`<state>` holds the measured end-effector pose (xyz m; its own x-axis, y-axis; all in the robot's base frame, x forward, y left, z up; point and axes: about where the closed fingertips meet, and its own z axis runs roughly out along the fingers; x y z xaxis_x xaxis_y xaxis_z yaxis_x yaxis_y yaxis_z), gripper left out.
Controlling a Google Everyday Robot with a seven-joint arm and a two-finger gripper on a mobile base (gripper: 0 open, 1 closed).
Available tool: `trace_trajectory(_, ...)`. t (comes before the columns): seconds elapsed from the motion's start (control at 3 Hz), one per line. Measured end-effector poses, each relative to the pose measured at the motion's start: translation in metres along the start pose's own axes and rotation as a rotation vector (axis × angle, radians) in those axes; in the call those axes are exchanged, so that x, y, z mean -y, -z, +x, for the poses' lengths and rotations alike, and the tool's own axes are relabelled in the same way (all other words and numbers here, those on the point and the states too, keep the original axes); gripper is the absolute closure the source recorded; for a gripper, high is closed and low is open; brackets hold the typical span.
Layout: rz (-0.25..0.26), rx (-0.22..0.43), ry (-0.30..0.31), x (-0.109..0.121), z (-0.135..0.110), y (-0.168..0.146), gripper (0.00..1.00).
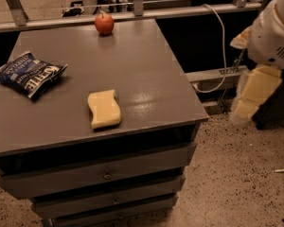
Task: Move sponge near apple
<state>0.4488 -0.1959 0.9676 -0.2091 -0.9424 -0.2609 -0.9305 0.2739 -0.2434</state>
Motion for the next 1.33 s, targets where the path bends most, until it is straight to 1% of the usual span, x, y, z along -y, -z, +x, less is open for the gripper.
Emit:
trace_trajectory(0.33, -0.026, 0.104, -0.021, 0.006, -0.034, -0.028, 0.0)
trace_trajectory(0.67, -0.065, 0.208, -0.051, 0.007, -0.069, -0.057, 0.0)
trace_trajectory(1.0, -0.092, 0.281, -0.078, 0.0, -0.1, -0.082, 0.0)
trace_trajectory(1.33, -0.104, 0.336, -0.095, -0.011, -0.13, -0.108, 0.0)
